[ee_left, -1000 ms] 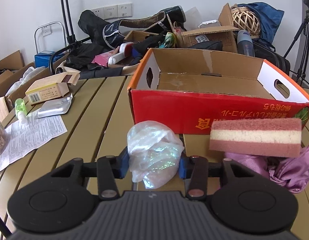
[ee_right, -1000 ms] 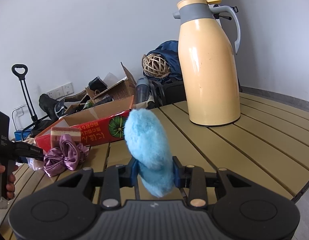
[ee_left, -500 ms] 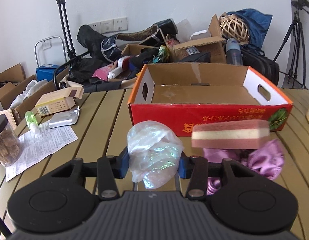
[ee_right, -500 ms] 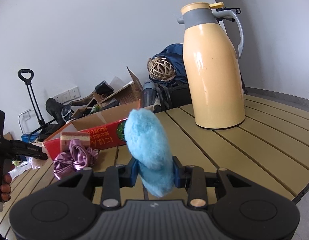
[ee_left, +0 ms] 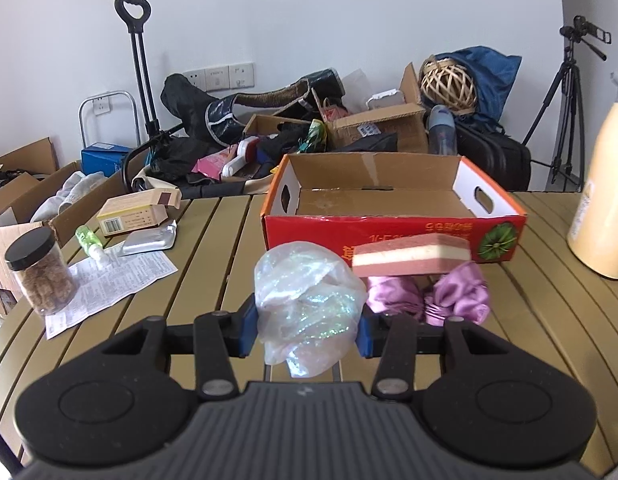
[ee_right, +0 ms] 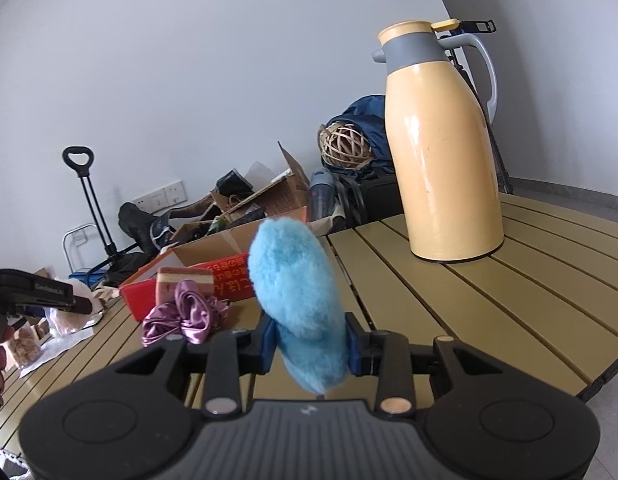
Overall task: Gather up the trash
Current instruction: 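Lift the plastic bag with the left gripper while the right carries the blue plush toward the bin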
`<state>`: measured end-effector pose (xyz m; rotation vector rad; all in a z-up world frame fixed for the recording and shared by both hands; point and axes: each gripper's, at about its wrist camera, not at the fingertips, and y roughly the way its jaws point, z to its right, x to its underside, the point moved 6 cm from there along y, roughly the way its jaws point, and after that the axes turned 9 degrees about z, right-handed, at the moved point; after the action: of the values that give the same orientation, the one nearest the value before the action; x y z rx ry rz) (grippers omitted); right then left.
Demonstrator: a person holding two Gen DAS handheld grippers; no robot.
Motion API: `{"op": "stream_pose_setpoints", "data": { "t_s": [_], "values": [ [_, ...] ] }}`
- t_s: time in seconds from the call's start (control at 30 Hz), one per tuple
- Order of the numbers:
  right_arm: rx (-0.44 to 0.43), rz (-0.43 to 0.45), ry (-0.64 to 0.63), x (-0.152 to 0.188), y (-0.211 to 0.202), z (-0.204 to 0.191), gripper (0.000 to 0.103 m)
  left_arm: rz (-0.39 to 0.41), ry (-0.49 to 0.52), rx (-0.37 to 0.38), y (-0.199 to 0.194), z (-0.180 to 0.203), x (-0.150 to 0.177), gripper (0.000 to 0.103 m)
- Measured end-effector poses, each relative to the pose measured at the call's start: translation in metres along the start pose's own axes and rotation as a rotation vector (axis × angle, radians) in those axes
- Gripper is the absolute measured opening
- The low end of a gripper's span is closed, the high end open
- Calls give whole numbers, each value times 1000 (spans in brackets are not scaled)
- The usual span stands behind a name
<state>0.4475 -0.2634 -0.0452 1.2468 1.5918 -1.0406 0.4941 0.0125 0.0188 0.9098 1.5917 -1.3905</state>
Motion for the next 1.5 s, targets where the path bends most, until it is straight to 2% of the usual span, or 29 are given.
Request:
{"op": "stream_pose_setpoints", "data": {
  "t_s": [0.23, 0.43, 0.9, 1.23, 1.5],
  "values": [
    [-40, -15, 7, 6, -15, -2, 33, 19, -15, 22, -49, 1, 9, 47],
    [-84, -6, -56, 2, -34, -21, 33, 18, -26, 37, -81, 4, 23, 47],
    [-146, -47, -106, 17, -97, -48, 33, 42, -35, 97, -151, 9, 54, 47],
    [-158, -118, -140, 40, -133, -57, 33, 19, -34, 156, -187, 12, 93, 47],
    [-172, -209, -161, 75, -153, -69, 33, -25, -24, 189, -203, 9, 131, 47]
  ]
}}
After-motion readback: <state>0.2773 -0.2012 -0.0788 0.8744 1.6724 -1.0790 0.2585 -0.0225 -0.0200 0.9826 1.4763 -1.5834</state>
